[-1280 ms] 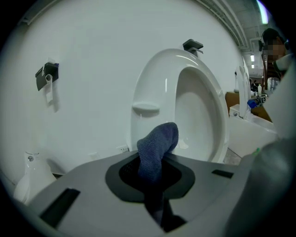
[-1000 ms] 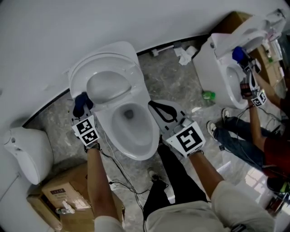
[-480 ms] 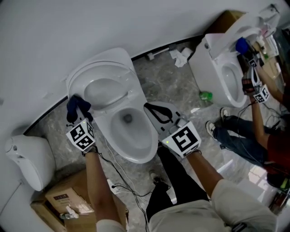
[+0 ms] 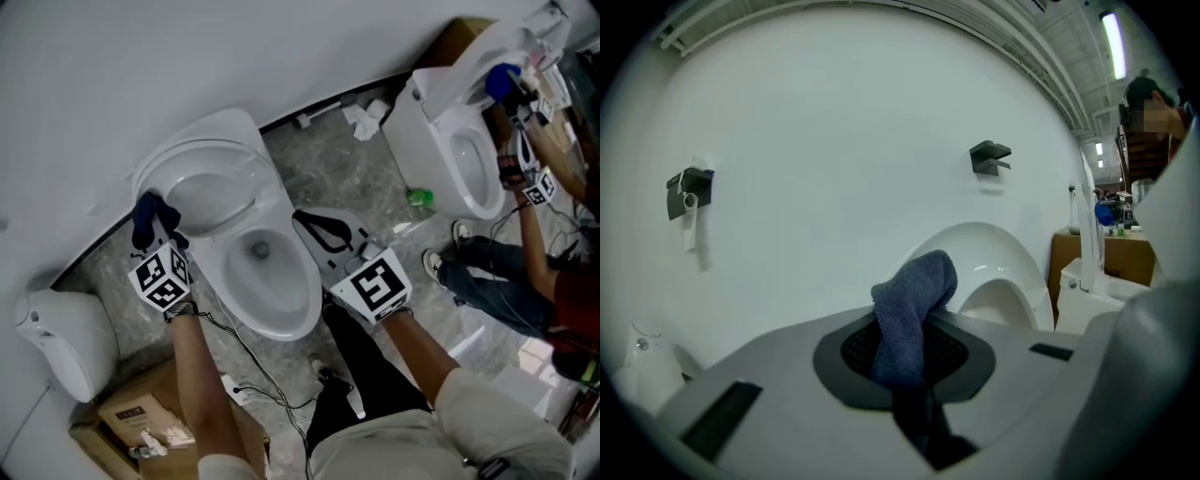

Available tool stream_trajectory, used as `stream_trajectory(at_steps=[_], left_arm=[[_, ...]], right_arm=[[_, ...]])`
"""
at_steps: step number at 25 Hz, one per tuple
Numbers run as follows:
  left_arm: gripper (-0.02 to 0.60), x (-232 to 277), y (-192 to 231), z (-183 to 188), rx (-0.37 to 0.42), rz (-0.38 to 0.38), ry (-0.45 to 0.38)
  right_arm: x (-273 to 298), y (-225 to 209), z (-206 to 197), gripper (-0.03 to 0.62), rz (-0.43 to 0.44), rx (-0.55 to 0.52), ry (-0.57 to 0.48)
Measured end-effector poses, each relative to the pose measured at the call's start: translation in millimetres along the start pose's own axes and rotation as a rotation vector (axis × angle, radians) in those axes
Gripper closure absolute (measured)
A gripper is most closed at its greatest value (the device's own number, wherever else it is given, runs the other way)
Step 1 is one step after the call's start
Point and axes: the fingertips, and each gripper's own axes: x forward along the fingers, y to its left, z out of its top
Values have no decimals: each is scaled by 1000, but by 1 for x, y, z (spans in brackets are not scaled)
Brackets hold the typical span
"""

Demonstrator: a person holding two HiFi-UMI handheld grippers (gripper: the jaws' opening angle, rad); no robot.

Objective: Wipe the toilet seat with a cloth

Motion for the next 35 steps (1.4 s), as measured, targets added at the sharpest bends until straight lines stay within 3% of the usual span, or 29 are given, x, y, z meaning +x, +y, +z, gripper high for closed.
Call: stream_trajectory(at_steps=[6,13,21,30,35], left_arm=[[545,5,-29,29,-61,-153,-40],[545,10,-58,47,-117,-238,-67],[545,26,-138,55,-90,-415,-61],[545,42,-194,24,-97,-506,-1],[545,46,-210,16,-91,-520,-18]], right_arm=[[-9,-15,-1,566,-39,29,-3],[-16,-28,-12,566,-69,29,19],[-18,-39,-18,566,-92,29,30],[-23,-51,-40,566,-98,39,73],[-26,-59,-60,566,-106,66,96]])
